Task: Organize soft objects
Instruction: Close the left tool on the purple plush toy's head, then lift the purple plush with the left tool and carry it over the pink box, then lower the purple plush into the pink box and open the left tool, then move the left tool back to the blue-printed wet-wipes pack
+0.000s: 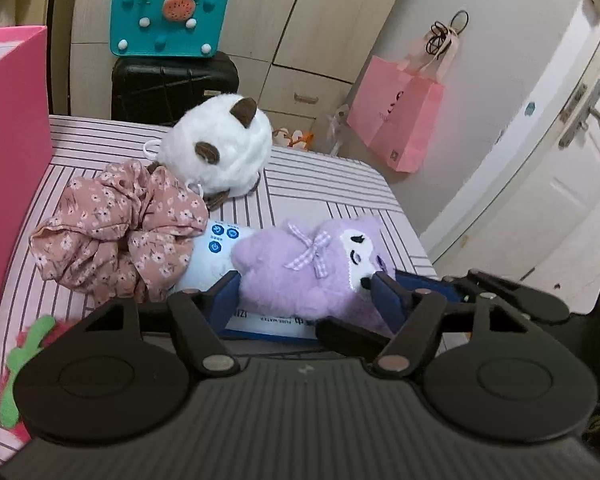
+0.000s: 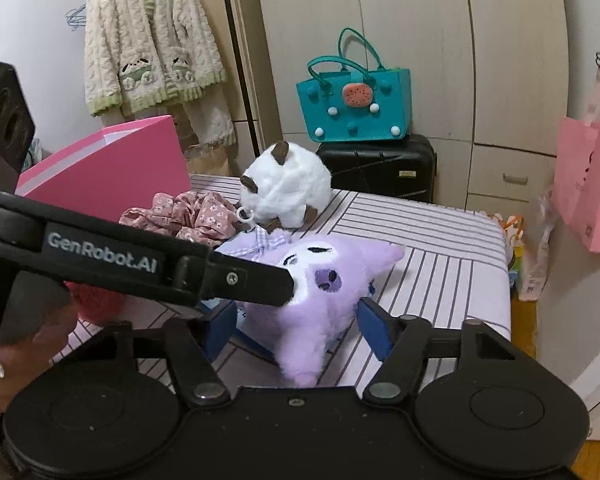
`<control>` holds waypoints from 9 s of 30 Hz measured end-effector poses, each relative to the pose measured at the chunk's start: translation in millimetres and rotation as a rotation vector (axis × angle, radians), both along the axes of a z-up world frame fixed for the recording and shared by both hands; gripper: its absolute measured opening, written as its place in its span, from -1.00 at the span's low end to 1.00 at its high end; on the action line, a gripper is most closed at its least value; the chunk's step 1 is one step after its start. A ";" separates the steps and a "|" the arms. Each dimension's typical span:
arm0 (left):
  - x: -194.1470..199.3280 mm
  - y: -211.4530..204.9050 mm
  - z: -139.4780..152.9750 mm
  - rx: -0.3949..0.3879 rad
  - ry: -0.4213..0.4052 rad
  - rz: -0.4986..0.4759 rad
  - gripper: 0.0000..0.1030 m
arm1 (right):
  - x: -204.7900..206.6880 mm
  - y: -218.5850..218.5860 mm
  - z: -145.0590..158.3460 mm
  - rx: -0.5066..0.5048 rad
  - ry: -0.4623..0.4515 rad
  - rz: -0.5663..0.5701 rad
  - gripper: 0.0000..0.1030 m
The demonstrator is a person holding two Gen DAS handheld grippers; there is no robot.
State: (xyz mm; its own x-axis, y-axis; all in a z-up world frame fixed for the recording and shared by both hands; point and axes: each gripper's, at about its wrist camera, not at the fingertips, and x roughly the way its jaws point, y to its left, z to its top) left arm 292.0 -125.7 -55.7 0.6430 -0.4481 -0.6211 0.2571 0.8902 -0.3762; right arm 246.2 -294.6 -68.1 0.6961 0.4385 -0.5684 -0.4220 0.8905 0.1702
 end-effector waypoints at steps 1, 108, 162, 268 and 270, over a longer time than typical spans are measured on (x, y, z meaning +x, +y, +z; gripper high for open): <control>-0.3 0.4 -0.8 -0.006 -0.003 0.002 0.36 | -0.3 -0.2 -0.3 0.004 -0.002 -0.004 0.34; -178.6 187.1 157.0 0.060 -0.295 -0.041 -0.26 | -113.8 157.7 180.3 -0.114 -0.103 0.298 0.38; 56.8 285.2 90.8 0.381 0.107 0.012 -0.06 | 106.4 296.1 108.8 -0.324 0.273 0.417 0.01; -63.2 -12.6 -0.3 0.300 -0.141 0.056 0.53 | 4.3 -36.5 16.6 0.251 0.171 -0.152 0.64; -56.9 -10.0 -0.9 0.291 -0.134 0.075 0.53 | 5.9 -36.5 11.7 0.283 0.188 -0.155 0.64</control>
